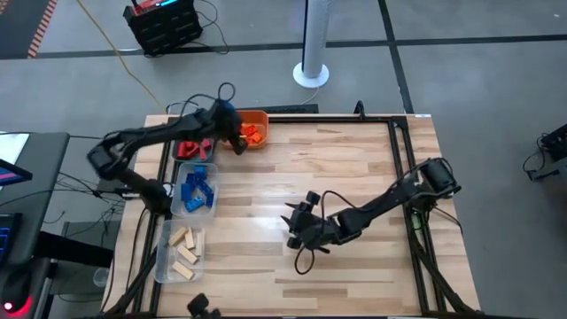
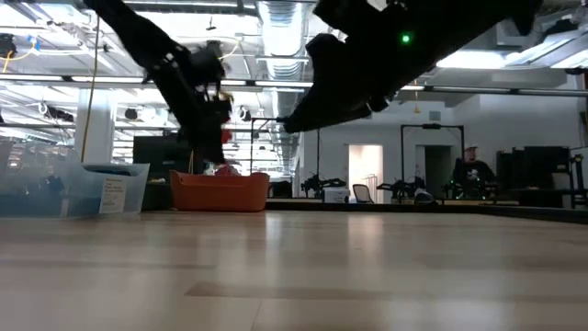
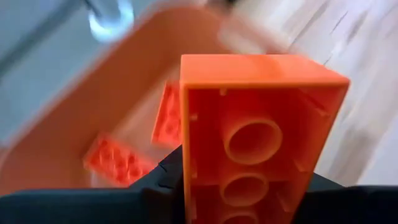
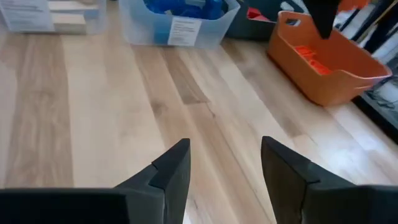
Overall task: Sort blocks
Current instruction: Put the orange game piece into the orange bin, then return to Home Position
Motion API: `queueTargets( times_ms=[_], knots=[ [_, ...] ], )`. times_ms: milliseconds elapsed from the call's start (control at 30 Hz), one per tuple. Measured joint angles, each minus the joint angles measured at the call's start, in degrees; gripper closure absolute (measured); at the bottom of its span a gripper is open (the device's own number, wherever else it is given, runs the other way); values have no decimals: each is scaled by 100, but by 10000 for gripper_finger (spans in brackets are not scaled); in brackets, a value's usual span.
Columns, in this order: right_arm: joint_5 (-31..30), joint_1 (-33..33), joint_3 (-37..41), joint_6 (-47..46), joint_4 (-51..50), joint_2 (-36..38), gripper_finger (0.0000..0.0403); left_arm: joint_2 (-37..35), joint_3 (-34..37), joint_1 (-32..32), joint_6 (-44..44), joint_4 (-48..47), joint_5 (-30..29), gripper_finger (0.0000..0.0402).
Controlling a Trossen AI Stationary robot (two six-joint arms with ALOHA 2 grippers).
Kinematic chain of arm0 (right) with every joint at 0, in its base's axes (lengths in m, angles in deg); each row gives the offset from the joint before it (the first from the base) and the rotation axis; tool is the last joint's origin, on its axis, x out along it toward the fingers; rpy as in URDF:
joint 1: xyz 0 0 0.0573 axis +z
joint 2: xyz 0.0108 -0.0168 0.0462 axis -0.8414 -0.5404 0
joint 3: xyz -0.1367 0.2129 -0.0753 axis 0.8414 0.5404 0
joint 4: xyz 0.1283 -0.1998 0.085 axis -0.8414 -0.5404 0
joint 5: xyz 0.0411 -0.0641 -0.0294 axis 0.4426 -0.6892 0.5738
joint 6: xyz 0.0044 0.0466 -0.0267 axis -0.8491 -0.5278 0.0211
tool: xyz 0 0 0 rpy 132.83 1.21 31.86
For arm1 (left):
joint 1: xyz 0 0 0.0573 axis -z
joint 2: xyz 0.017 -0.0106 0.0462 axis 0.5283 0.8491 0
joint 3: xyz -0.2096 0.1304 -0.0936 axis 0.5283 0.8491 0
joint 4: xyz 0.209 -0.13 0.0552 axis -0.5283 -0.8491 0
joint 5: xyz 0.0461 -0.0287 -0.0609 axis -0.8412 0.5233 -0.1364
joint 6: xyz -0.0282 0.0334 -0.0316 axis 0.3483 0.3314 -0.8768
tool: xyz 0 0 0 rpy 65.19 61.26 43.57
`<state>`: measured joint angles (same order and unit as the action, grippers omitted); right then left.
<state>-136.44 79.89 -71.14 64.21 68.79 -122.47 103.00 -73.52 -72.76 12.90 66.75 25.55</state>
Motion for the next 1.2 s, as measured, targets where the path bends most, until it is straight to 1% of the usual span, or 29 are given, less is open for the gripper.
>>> queueTargets(
  times_ms=[67,167,200,300,367,433,533,600,700,800,900,1033,1100,1200],
  knots=[
    [164,-57,0,13,51,6,216,451,-317,-149,-3,-504,-17,280],
    [292,-117,-3,63,18,148,216,1062,-699,-254,13,-811,-281,274],
    [301,-121,-4,65,-48,206,216,1198,-798,-266,45,-884,-317,260],
    [299,-83,-7,66,-184,373,216,1381,-978,-248,164,-913,-316,196],
    [299,-38,-7,60,-237,460,216,1354,-1056,-195,222,-933,-268,159],
    [299,5,-7,58,-325,530,216,1169,-1074,-149,292,-1013,-263,133],
    [292,69,-9,28,-378,574,216,736,-1078,-47,356,-1132,-261,117],
    [255,108,-7,-89,-627,615,216,340,-1028,69,407,-1296,-201,116],
    [232,122,-7,-458,-1150,751,216,-484,-703,430,431,-1062,-72,121],
    [136,190,-4,-670,-1453,965,217,-1386,-99,955,415,-699,-56,129],
    [84,279,-4,-604,-1538,1268,217,-2320,674,1566,188,-78,-56,132],
    [-292,372,-4,-373,-1896,1742,217,-3449,1688,2348,-257,785,-45,133],
    [-569,329,-4,-302,-2119,2023,217,-3933,2038,2699,-463,1077,-65,133],
    [-656,207,31,-247,-2280,2392,217,-4512,2309,3159,-757,1185,-242,133]
  ],
)
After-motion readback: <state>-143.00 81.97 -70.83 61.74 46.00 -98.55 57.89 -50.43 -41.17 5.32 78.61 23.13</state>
